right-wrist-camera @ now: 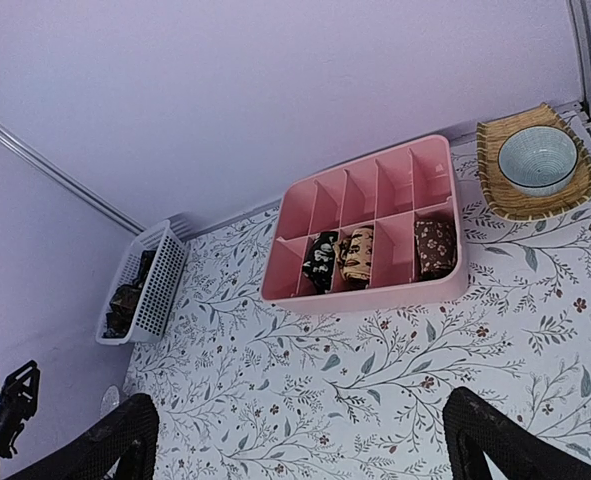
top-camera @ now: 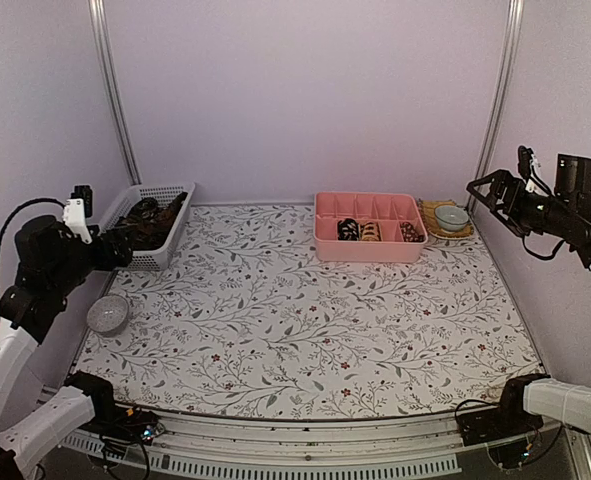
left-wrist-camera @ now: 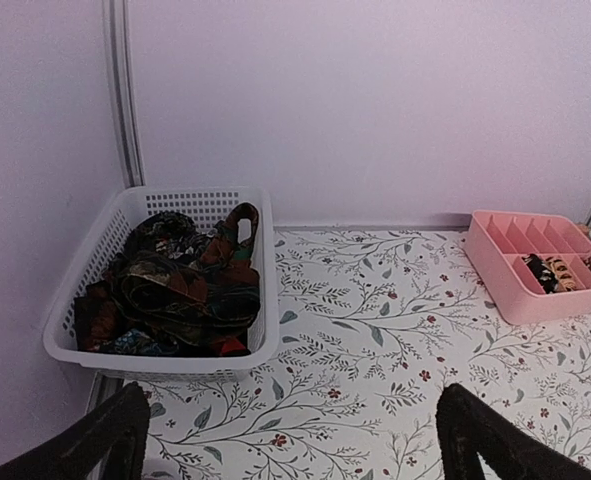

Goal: Roll the ties
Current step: Pick up the tie from the bin.

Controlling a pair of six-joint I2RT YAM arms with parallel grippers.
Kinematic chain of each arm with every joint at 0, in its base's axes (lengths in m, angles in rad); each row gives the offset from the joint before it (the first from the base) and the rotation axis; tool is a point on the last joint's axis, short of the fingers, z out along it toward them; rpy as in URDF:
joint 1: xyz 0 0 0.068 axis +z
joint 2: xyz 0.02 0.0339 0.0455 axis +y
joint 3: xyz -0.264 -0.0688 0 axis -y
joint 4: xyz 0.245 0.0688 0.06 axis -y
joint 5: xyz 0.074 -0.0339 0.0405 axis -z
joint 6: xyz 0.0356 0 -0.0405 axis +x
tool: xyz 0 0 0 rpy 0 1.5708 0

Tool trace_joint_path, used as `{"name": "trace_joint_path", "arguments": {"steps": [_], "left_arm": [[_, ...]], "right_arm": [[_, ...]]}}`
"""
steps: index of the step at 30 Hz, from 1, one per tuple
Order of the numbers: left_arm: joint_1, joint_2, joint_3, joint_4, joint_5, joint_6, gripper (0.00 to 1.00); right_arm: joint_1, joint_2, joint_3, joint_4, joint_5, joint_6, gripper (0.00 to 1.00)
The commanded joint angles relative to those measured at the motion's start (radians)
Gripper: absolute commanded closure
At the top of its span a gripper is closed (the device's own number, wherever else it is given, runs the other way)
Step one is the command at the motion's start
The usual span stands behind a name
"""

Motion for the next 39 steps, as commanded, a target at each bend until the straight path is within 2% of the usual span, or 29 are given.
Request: {"name": "trace_joint_path", "arguments": {"steps": [1,7,12,19,24,28,39], "left_arm": [[0.017,0.023,0.013,0.040,0.005,-0.012,0.00],[0.021,0.077,0.060,0.013,-0.032,-0.029,0.00],[0.020,0.145,0.124,-0.006,-0.067,-0.049,0.00],[0.044,0.360,0.245,-0.016,-0.063,-0.066,0.00],[0.098,0.519,0.329,-0.019,-0.004,-0.085,0.00],[0.154,0.626,0.364,0.009,0.047,-0.119,0.00],[0.250,0.873,0.424,0.069,0.037,-0.138,0.01]], "right_arm": [[0.004,0.005,0.000,0.005,0.003,-0.014,0.00],[0.004,0.020,0.002,0.001,0.000,-0.012,0.00],[0.003,0.017,-0.011,0.019,-0.060,-0.013,0.00],[0.003,-0.006,-0.091,0.120,-0.096,0.021,0.00],[0.004,0.012,-0.161,0.201,-0.134,0.056,0.00],[0.004,0.019,-0.216,0.262,-0.176,0.093,0.00],[0.003,0.015,-0.278,0.329,-0.222,0.128,0.00]]}}
